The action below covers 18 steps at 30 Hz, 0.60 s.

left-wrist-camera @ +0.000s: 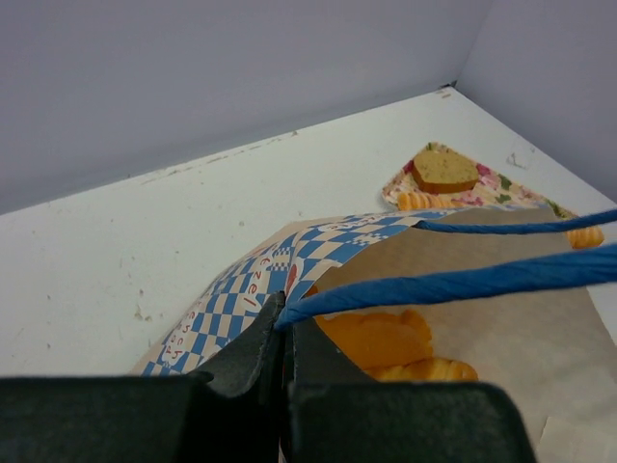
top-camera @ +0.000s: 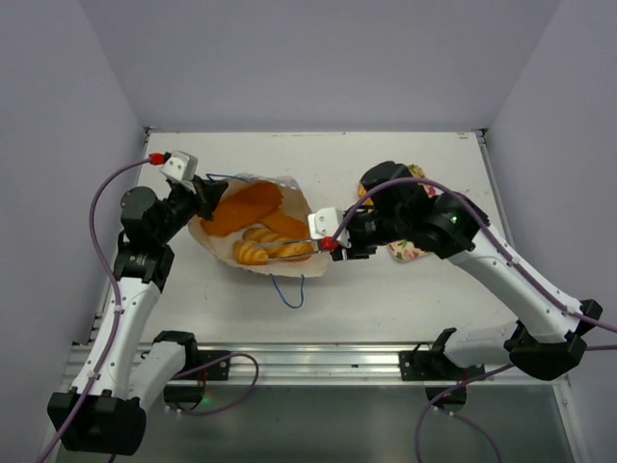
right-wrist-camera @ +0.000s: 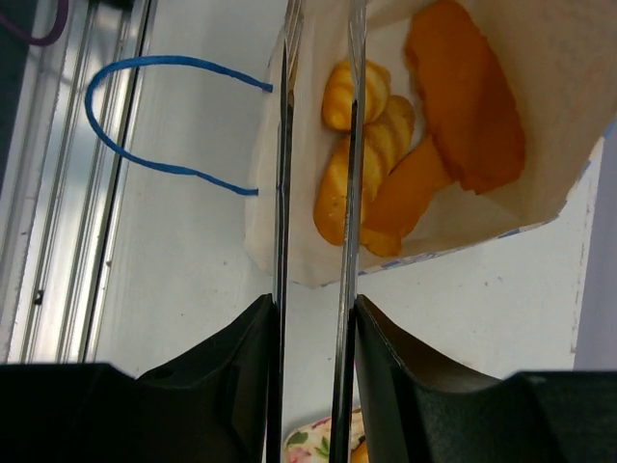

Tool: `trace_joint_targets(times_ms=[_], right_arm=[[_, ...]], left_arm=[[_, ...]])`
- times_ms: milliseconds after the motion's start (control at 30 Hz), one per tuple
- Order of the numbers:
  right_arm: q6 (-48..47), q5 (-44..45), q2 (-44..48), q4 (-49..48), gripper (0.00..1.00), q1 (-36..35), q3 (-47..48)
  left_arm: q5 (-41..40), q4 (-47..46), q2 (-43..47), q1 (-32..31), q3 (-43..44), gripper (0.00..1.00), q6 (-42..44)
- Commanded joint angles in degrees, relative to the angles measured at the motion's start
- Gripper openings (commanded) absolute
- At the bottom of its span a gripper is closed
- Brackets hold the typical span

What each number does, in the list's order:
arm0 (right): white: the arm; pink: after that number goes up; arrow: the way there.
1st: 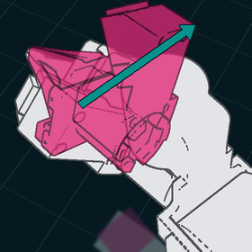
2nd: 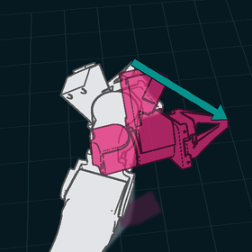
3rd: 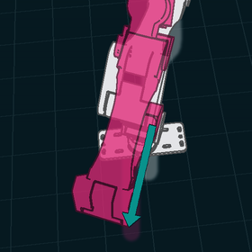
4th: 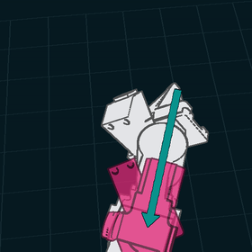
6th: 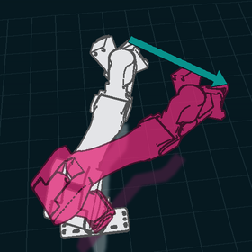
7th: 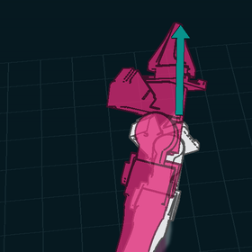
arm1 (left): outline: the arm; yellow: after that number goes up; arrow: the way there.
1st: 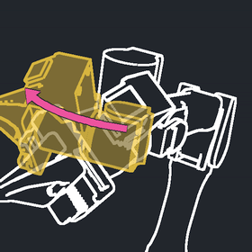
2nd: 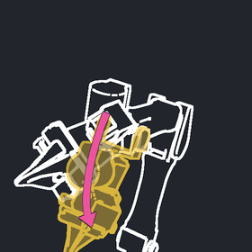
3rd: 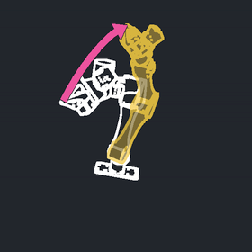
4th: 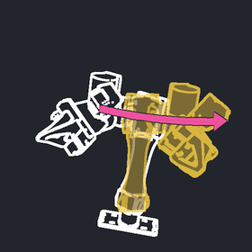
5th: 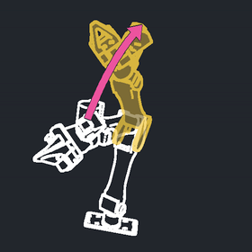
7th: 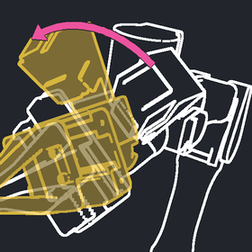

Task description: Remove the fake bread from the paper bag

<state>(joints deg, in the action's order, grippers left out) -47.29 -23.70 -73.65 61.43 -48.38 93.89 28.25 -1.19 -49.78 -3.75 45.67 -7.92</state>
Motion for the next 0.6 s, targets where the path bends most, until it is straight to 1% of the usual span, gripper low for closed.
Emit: trace_joint_targets(times_ms=[0,33,200,267,400,567], right_arm=[[2.0,12.7,-0.7,-3.9,0.39,-5.4,-2.6],[2.5,15.9,-1.4,-4.6,0.4,-7.0,-3.0],[3.5,23.5,-3.3,-6.8,0.39,-10.5,-4.3],[3.1,27.2,-4.0,-7.0,0.39,-12.3,-4.9],[2.7,30.7,-4.8,-7.1,0.39,-14.9,-7.2],[3.6,32.1,-5.8,-6.2,0.39,-18.1,-9.3]], left_arm=[[2.9,-3.6,0.4,0.2,2.9,0.0,-4.6],[4.3,-4.6,0.5,0.2,2.9,0.0,-5.3],[8.9,-6.9,2.4,0.2,1.4,0.0,-7.1],[10.6,-8.6,4.1,0.2,-1.2,0.0,-8.6],[12.0,-10.7,6.8,0.1,-6.8,0.0,-10.4],[11.4,-11.6,9.3,0.1,-11.8,0.0,-12.2]])
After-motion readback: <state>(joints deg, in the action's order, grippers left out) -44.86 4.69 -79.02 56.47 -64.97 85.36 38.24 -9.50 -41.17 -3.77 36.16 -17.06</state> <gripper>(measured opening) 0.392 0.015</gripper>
